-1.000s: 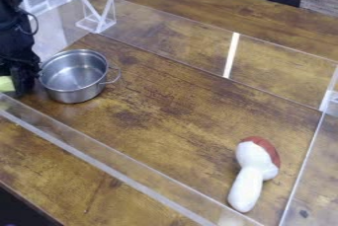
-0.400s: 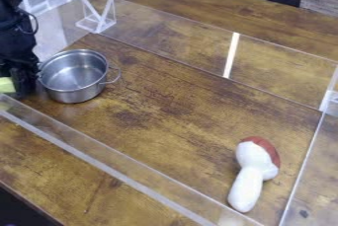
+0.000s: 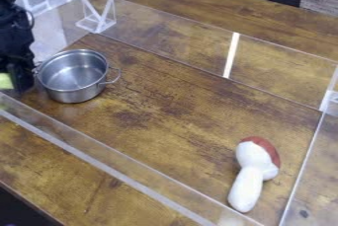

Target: Move the green spoon to the left

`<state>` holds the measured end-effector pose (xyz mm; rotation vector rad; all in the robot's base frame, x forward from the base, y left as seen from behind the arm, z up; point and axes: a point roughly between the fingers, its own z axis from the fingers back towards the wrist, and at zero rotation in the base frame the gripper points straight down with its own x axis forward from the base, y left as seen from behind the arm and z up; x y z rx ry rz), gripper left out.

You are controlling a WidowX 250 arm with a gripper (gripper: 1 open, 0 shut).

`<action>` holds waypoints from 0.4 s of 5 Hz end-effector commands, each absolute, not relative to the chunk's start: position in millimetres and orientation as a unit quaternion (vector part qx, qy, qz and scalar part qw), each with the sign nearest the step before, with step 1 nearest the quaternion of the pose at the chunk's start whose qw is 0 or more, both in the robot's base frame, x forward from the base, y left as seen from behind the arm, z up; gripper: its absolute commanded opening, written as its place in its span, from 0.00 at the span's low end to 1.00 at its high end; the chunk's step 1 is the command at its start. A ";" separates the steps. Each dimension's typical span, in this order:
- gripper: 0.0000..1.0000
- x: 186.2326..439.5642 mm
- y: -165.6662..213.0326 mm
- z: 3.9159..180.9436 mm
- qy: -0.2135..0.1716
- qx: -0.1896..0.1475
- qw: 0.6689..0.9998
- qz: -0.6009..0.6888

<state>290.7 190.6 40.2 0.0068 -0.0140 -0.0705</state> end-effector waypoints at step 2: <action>0.00 313.7 193.4 114.7 -0.048 0.059 0.991 -0.108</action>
